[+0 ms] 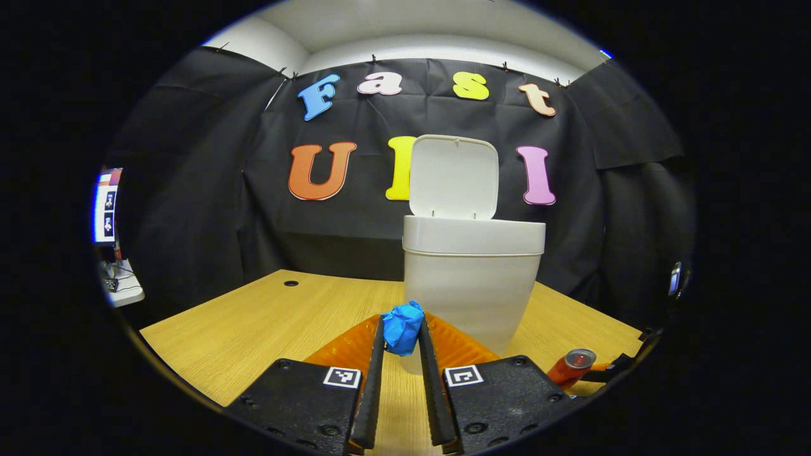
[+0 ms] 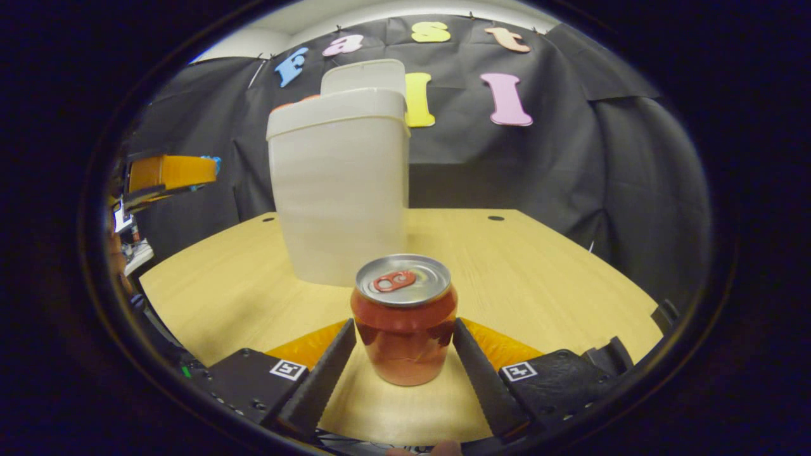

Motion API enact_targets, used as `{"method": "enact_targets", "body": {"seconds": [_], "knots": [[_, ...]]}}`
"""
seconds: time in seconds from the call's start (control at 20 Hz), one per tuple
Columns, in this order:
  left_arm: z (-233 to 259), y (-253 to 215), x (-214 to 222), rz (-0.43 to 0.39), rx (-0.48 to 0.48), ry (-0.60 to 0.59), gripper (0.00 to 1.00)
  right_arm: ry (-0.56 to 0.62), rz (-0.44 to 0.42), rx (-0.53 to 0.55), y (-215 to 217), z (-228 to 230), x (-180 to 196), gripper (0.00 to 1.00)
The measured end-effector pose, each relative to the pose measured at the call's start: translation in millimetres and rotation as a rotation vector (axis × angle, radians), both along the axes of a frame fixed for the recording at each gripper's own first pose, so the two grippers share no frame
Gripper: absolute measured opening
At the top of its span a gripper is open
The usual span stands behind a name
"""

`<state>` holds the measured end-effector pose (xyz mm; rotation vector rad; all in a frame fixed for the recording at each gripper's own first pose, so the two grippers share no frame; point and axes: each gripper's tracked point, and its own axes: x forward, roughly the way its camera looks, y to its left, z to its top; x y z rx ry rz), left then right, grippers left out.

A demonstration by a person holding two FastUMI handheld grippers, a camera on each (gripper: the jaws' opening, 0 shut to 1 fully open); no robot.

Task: Press the lid of the desktop garbage bin to open it, pick up the crumpled paper on the desktop and throw it into the bin, then pick up the pop can on the desktop and drop it into the bin, and finally close the garbage bin lid.

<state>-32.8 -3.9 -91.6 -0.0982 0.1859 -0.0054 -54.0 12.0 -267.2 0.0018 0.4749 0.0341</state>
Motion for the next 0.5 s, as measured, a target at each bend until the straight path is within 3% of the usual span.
{"method": "enact_targets", "body": {"seconds": [0.15,0.35,0.5], "knots": [[9.4,2.1,2.2,0.006,0.007,-0.02,0.34,0.023,-0.012,-0.011,-3.4,-8.4,0.0,0.94],[29.8,6.4,7.7,0.012,0.003,-0.048,0.34,0.057,-0.018,0.006,-5.3,-18.1,1.1,0.95],[46.4,6.0,15.5,0.002,-0.006,-0.066,0.34,0.057,-0.015,0.024,-2.0,-12.6,0.2,0.83]]}}
